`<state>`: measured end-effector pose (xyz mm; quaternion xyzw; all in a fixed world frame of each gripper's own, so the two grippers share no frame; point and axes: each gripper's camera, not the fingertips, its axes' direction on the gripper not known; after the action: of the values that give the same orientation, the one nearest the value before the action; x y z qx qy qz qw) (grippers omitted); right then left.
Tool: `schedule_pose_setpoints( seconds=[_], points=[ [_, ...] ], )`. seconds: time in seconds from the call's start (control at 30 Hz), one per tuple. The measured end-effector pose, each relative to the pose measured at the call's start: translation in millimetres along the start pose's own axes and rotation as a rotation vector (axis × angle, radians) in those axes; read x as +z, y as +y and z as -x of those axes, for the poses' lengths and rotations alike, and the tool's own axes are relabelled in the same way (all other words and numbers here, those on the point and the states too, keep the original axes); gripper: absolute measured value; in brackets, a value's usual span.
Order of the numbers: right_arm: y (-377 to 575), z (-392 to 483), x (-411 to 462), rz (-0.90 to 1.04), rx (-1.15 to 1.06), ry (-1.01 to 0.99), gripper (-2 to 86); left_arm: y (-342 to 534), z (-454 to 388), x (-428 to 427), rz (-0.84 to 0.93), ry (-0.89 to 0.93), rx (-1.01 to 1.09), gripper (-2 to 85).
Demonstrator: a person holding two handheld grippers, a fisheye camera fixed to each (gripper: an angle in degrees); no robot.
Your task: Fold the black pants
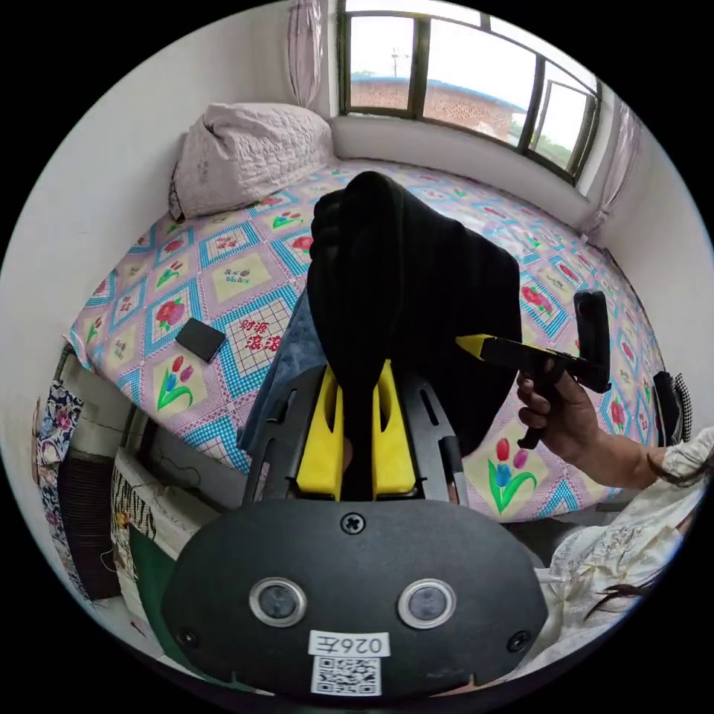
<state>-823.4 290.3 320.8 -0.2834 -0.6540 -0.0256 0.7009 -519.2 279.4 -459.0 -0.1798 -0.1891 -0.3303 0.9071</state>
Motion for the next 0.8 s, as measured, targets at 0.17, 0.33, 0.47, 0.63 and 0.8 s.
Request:
schedule_pose_setpoints(
  seconds=[0.17,0.33,0.47,0.63,0.8],
  points=[
    [-6,-78,46,0.054,0.115,0.181,4.0,-39,39,89,0.240,0.129,-0.059,6.4],
    [11,-103,40,0.071,0.039,0.171,4.9,-28,64,32,0.201,0.228,0.075,7.1],
    [40,-91,26,0.011,-0.077,0.277,4.4,-11,91,-33,0.143,0.265,0.065,6.0],
    [65,-57,27,-0.095,-0.293,0.401,3.5,10,106,-86,-0.003,0.216,-0.004,0.9],
    [64,-66,54,-0.056,-0.373,0.366,4.5,13,116,-112,-0.054,0.161,-0.041,-0.1]
  ],
)
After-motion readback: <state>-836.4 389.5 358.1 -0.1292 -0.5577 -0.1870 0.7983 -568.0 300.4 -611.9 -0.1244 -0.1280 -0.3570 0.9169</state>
